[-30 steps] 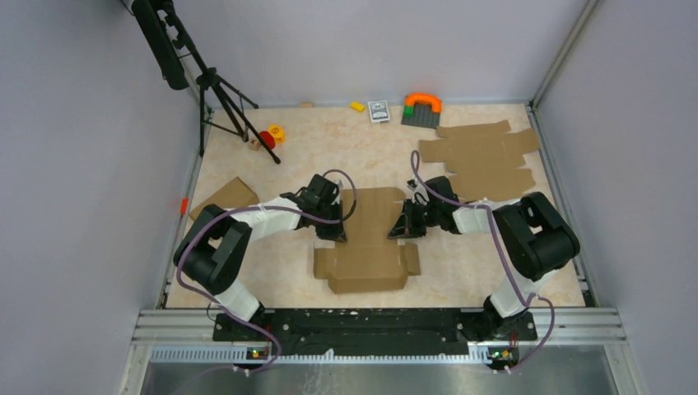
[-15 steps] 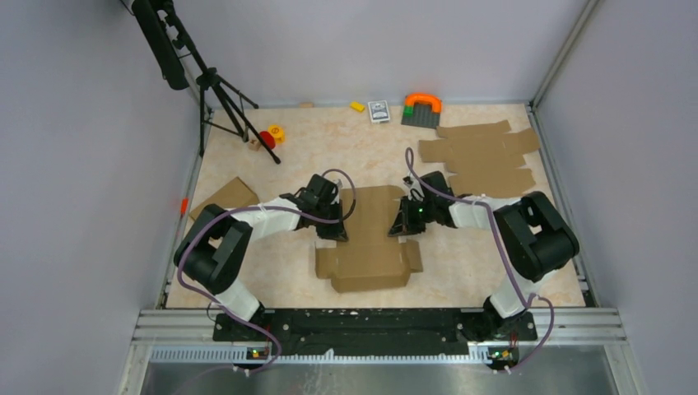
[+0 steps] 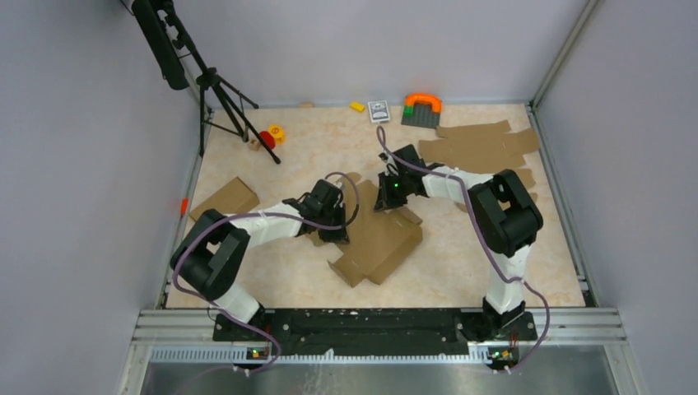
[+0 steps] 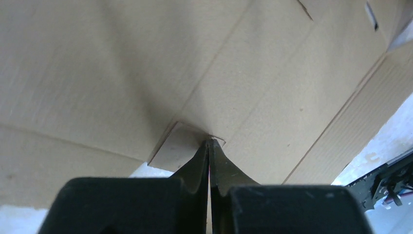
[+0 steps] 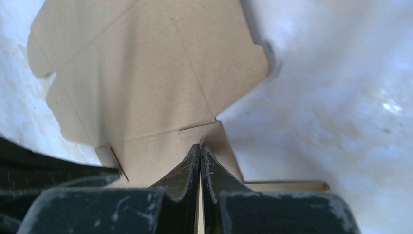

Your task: Fold the paper box

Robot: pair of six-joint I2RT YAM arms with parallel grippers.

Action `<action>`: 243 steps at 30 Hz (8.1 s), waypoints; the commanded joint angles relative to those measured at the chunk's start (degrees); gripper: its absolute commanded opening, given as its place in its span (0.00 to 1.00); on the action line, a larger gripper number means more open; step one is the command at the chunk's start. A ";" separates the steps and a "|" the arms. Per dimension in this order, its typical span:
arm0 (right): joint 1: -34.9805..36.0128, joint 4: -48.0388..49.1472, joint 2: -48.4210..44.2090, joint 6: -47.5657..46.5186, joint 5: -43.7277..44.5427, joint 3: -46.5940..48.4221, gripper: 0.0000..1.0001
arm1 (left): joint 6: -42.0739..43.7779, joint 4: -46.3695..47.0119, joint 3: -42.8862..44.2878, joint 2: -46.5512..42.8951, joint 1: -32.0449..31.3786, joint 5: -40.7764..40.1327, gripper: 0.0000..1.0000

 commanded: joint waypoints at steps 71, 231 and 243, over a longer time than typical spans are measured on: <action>5.88 -5.45 -38.23 13.22 22.21 -31.55 0.28 | -2.38 8.56 -2.62 4.43 15.93 27.53 0.59; 23.39 38.22 -44.59 3.55 30.78 -50.01 0.68 | 25.76 23.21 -30.61 -47.98 -31.90 -32.84 0.00; 23.42 37.77 -42.74 2.85 24.37 -50.31 0.93 | 24.76 23.76 -31.30 -48.97 -32.56 -34.63 0.00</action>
